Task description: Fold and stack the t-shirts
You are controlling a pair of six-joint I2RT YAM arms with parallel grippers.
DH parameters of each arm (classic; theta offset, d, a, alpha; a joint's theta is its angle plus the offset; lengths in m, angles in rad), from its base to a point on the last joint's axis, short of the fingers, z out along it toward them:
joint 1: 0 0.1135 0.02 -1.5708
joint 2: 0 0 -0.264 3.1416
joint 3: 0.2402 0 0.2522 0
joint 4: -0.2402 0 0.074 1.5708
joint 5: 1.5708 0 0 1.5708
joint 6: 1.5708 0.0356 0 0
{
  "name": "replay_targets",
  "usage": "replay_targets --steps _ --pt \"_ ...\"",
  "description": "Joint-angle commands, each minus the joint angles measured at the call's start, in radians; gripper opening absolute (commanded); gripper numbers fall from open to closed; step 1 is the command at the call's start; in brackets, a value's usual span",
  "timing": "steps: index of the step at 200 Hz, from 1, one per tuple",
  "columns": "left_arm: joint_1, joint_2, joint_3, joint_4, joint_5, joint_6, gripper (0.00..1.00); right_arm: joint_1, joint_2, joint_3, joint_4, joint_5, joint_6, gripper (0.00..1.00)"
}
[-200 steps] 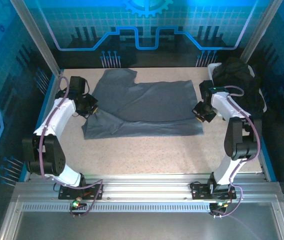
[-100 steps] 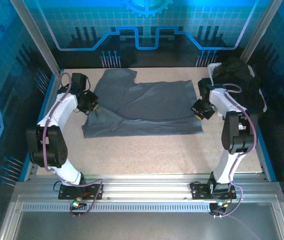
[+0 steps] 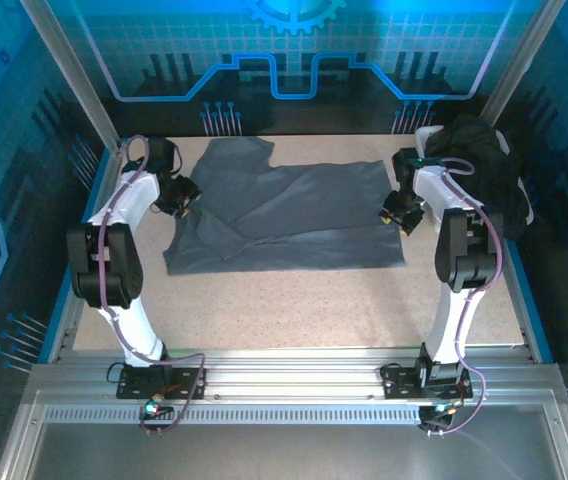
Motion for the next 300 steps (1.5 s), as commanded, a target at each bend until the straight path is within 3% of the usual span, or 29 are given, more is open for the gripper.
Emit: replay_targets --steps 1,24,44,77,126,168,197,211,229,254,300 --pt "0.022 -0.048 0.014 -0.073 -0.018 0.055 0.61 -0.014 -0.067 0.021 -0.052 0.036 -0.058 0.58" --pt "0.022 -0.192 -0.171 -0.079 -0.016 0.023 0.59 -0.003 -0.198 -0.115 -0.013 0.03 -0.084 0.61" --pt "0.024 -0.315 -0.379 -0.065 -0.015 -0.043 0.51 0.012 -0.302 -0.286 0.057 -0.018 -0.1 0.62" --pt "0.103 -0.369 -0.581 0.01 0.07 -0.133 0.47 0.005 -0.396 -0.491 0.178 -0.096 -0.116 0.6" --pt "0.151 -0.275 -0.575 0.068 0.077 -0.123 0.5 -0.053 -0.381 -0.585 0.279 -0.142 -0.113 0.6" --pt "0.151 -0.195 -0.556 0.123 0.071 -0.117 0.43 -0.074 -0.298 -0.564 0.284 -0.119 -0.107 0.57" --pt "0.151 -0.158 -0.524 0.119 0.053 -0.104 0.26 -0.072 -0.247 -0.526 0.288 -0.11 -0.096 0.5" --pt "0.152 -0.148 -0.511 0.114 0.046 -0.098 0.18 -0.07 -0.22 -0.509 0.28 -0.105 -0.085 0.38" --pt "0.153 -0.15 -0.506 0.108 0.028 -0.091 0.0 -0.064 -0.204 -0.5 0.278 -0.095 -0.074 0.22" --pt "0.153 -0.185 -0.515 0.082 -0.009 -0.079 0.0 -0.045 -0.226 -0.499 0.252 -0.052 -0.058 0.0" --pt "0.153 -0.377 -0.633 -0.019 -0.082 -0.095 0.0 -0.003 -0.338 -0.571 0.147 0.011 0.017 0.0"
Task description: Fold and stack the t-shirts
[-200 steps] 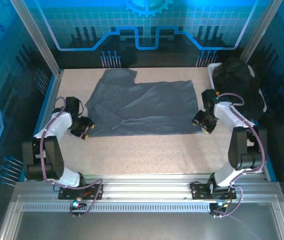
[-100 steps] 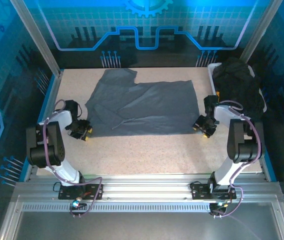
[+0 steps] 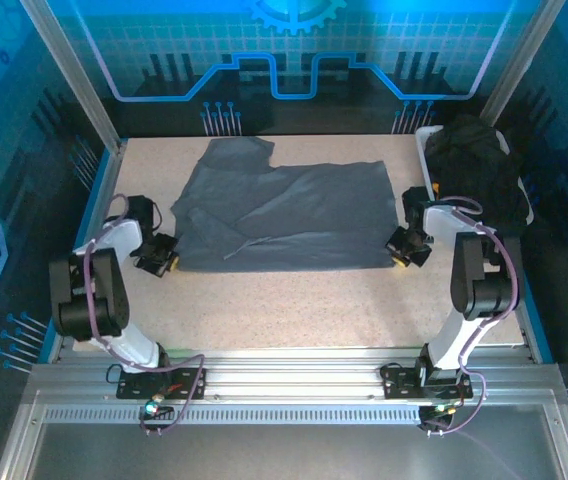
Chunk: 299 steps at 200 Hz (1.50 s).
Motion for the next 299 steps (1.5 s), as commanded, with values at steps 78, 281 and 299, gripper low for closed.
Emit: replay_targets --steps 78,281,299 --pt "0.003 -0.416 -0.324 -0.227 -0.123 -0.195 0.0 0.051 -0.305 -0.301 -0.204 0.066 0.179 0.0" --pt "-0.527 -0.532 -0.375 0.04 0.092 -0.795 0.6 0.387 -0.5 -0.289 0.509 -0.607 -0.076 0.56" --pt "-0.562 -0.482 -0.368 0.07 0.081 -0.808 0.6 0.388 -0.484 -0.298 0.52 -0.599 -0.064 0.55"
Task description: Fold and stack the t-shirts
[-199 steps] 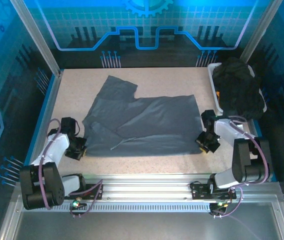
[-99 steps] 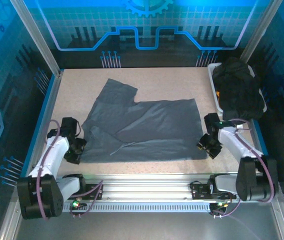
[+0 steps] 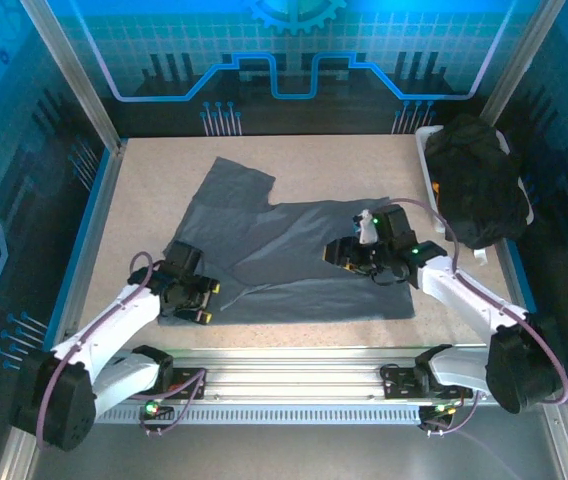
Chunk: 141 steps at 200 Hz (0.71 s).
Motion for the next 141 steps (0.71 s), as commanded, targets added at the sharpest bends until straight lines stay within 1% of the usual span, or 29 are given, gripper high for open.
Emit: replay_targets --steps 1,15,31,67,92,117,141 --pt "-0.04 0.053 -0.005 0.098 0.036 -0.104 0.6 0.01 0.017 -0.008 0.088 -0.068 -0.01 0.55" --pt "-0.053 0.085 -0.008 0.134 0.025 -0.11 0.59 0.009 0.025 -0.006 0.084 -0.069 -0.016 0.54" --pt "-0.06 0.118 -0.016 0.168 0.021 -0.116 0.55 0.008 0.035 0.003 0.069 -0.069 -0.028 0.54" --pt "-0.06 0.159 -0.005 0.163 0.014 -0.102 0.41 -0.009 0.039 0.01 0.047 -0.062 -0.033 0.52" --pt "-0.061 0.167 0.005 0.157 0.009 -0.089 0.24 -0.019 0.04 0.011 0.037 -0.055 -0.034 0.5" --pt "-0.061 0.168 0.042 0.114 -0.009 -0.055 0.0 -0.024 0.042 0.013 0.027 -0.045 -0.036 0.48" --pt "-0.061 0.177 0.09 0.085 -0.033 -0.002 0.0 -0.029 0.043 0.013 0.019 -0.034 -0.035 0.46"
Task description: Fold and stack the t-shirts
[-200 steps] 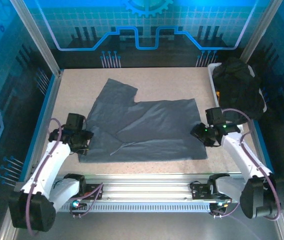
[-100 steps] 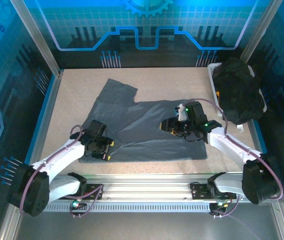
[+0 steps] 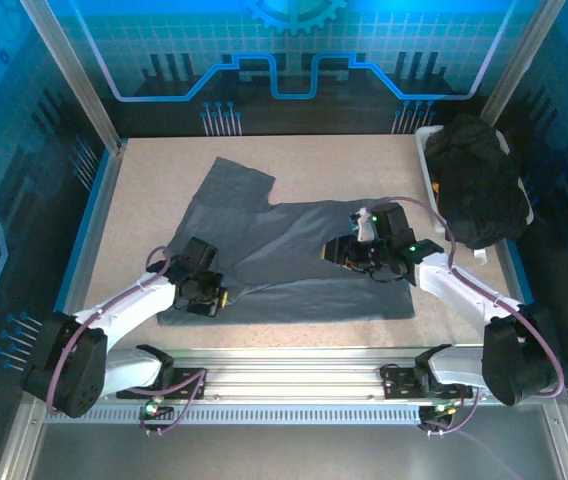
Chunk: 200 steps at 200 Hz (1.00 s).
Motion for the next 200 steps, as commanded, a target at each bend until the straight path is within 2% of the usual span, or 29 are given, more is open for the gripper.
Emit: replay_targets --steps 1,59,130,200 --pt "-0.006 0.015 0.067 -0.049 -0.026 0.06 0.0 -0.014 0.01 0.013 -0.021 0.0 -0.017 0.46" --pt "-0.006 0.125 0.253 -0.116 -0.047 0.245 0.0 -0.037 0.027 0.039 -0.041 0.011 -0.021 0.4" --pt "-0.006 0.431 0.589 -0.224 -0.054 0.612 0.0 -0.06 0.034 0.045 -0.069 0.012 -0.021 0.36" --pt "-0.053 0.623 0.822 -0.329 -0.056 0.856 0.0 -0.071 0.037 0.045 -0.087 0.008 -0.024 0.35"
